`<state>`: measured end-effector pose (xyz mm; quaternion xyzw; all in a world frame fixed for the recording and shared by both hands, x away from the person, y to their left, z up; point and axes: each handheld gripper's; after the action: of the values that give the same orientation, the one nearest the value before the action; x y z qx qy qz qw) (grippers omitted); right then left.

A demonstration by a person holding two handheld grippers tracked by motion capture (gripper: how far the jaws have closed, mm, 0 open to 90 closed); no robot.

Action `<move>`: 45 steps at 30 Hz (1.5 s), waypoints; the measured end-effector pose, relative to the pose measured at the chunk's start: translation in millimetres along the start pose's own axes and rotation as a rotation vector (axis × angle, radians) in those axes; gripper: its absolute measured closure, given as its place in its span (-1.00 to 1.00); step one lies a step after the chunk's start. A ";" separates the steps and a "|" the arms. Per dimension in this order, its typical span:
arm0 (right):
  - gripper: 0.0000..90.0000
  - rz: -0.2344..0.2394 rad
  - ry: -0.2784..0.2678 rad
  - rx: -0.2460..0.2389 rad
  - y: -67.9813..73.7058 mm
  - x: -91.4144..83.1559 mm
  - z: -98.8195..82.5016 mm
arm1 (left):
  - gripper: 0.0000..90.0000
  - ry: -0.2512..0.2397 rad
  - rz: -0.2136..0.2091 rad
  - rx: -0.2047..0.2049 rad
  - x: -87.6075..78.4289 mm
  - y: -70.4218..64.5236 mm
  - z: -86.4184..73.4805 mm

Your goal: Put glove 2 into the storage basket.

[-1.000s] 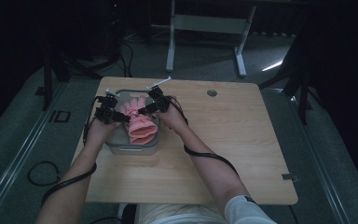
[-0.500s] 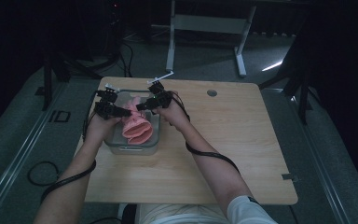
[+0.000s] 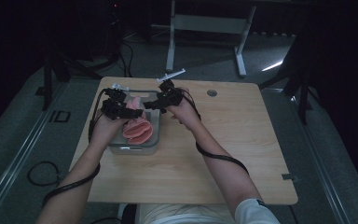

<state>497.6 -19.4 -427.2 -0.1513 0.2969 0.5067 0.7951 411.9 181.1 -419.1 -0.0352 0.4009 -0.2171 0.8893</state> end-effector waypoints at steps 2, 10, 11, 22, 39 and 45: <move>-0.62 -0.007 0.000 0.002 -3.6 -6.6 -5.2 | -0.76 -0.025 -0.019 0.012 -0.9 -5.9 -0.8; -0.63 -0.034 0.010 -0.019 -11.5 -27.4 -26.9 | -0.99 -0.090 -0.086 0.075 1.0 -32.2 -5.6; -0.64 -0.036 0.010 -0.021 -12.0 -29.4 -29.9 | -0.99 -0.085 -0.095 0.085 1.8 -36.1 -6.3; -0.65 -0.058 0.004 -0.035 -17.3 -49.3 -57.8 | -0.99 -0.073 -0.160 0.208 8.2 -79.6 -14.1; -0.66 -0.070 -0.009 -0.040 -20.6 -67.6 -95.6 | -0.99 -0.070 -0.225 0.317 15.6 -122.5 -38.2; -0.66 -0.067 -0.010 -0.040 -20.4 -69.5 -109.8 | -0.99 -0.048 -0.224 0.342 26.4 -129.2 -47.4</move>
<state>459.3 -137.5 -470.4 -0.1744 0.2774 0.4862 0.8101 346.5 58.7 -439.0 0.0667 0.3307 -0.3788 0.8618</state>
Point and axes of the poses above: each handheld gripper's, and its own axes: x roughly forward along the jaws, z roughly out of its top, y roughly to its left, and after that the axes turned 9 degrees about -x, right-handed
